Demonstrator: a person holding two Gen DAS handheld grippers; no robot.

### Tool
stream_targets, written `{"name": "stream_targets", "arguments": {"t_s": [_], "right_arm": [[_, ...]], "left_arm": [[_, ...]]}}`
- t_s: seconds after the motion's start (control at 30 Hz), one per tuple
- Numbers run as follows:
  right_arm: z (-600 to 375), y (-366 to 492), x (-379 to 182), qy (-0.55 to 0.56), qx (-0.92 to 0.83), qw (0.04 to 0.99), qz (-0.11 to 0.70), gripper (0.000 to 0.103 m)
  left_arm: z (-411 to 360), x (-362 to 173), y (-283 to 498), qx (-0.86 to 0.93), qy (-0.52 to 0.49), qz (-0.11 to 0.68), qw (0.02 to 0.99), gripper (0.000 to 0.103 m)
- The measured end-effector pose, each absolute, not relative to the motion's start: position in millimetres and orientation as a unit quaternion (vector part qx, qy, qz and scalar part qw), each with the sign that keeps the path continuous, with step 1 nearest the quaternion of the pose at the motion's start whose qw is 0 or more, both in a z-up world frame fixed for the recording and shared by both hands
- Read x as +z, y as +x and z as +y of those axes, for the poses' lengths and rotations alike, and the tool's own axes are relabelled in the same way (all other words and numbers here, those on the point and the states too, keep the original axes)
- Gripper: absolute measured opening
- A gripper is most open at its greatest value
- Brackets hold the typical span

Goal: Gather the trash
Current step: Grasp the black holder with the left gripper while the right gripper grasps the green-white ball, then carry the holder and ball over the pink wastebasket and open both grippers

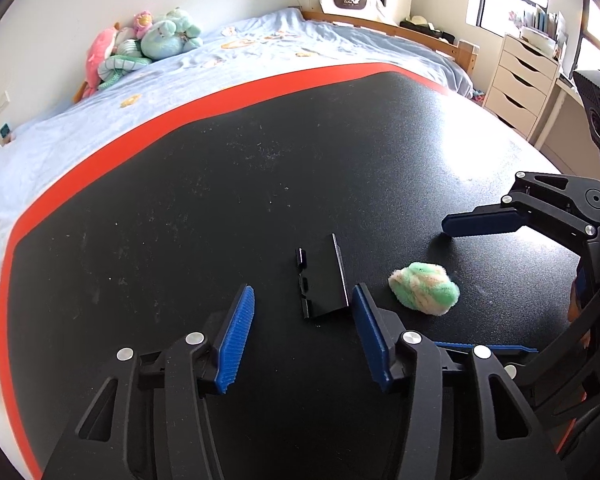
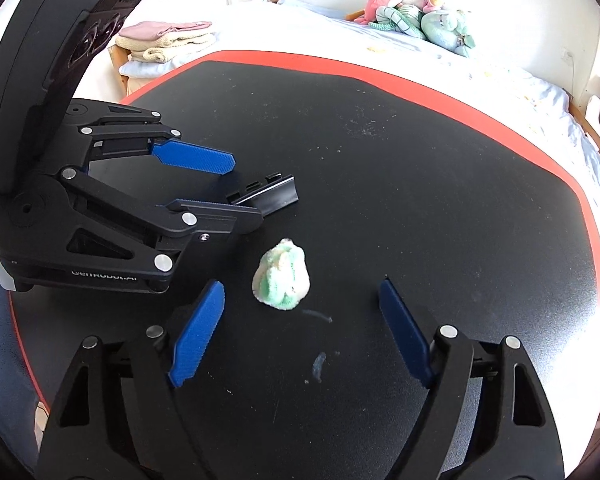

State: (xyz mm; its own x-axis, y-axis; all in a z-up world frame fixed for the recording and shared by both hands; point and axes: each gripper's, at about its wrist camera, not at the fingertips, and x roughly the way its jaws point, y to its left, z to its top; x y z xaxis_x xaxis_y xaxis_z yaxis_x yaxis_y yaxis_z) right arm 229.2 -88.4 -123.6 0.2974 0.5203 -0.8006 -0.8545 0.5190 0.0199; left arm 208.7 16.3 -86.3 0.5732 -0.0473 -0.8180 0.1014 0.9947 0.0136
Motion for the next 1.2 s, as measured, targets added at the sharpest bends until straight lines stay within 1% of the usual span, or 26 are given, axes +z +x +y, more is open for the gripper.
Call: {"name": "stream_targets", "arguments": {"t_s": [0.07, 0.1, 0.13, 0.17, 0.23, 0.27, 0.33, 0.4, 0.8, 1.0, 1.2], "right_arm": [[-86, 229, -123, -0.211, 0.444, 0.777, 0.392, 0.069], [-85, 229, -123, -0.211, 0.445, 0.777, 0.391, 0.064], [-84, 230, -122, -0.211, 0.446, 0.777, 0.39, 0.059], [-83, 230, -122, -0.21, 0.447, 0.777, 0.39, 0.057], [-81, 230, -121, -0.21, 0.448, 0.777, 0.389, 0.044], [-81, 229, -120, -0.211, 0.45, 0.776, 0.388, 0.04], [-80, 228, -119, -0.213, 0.452, 0.775, 0.388, 0.028], [-79, 228, -119, -0.214, 0.452, 0.774, 0.388, 0.022], [-86, 228, -109, -0.204, 0.442, 0.781, 0.391, 0.02], [-101, 215, -86, -0.192, 0.437, 0.789, 0.388, 0.02], [-125, 184, -57, -0.182, 0.43, 0.8, 0.378, 0.02]], "left_arm": [[16, -86, 210, -0.045, 0.03, 0.459, 0.887, 0.039], [17, -86, 210, -0.046, 0.03, 0.458, 0.887, 0.037], [17, -86, 210, -0.047, 0.03, 0.457, 0.887, 0.033], [17, -86, 210, -0.048, 0.03, 0.457, 0.888, 0.029], [16, -85, 211, -0.049, 0.032, 0.457, 0.888, 0.026], [16, -85, 211, -0.05, 0.033, 0.456, 0.888, 0.026], [16, -86, 211, -0.052, 0.033, 0.456, 0.888, 0.025], [15, -86, 211, -0.053, 0.034, 0.456, 0.888, 0.025], [9, -79, 200, -0.06, 0.041, 0.456, 0.887, 0.025], [1, -58, 182, -0.069, 0.049, 0.449, 0.889, 0.025], [-11, -34, 146, -0.085, 0.055, 0.439, 0.893, 0.025]]}}
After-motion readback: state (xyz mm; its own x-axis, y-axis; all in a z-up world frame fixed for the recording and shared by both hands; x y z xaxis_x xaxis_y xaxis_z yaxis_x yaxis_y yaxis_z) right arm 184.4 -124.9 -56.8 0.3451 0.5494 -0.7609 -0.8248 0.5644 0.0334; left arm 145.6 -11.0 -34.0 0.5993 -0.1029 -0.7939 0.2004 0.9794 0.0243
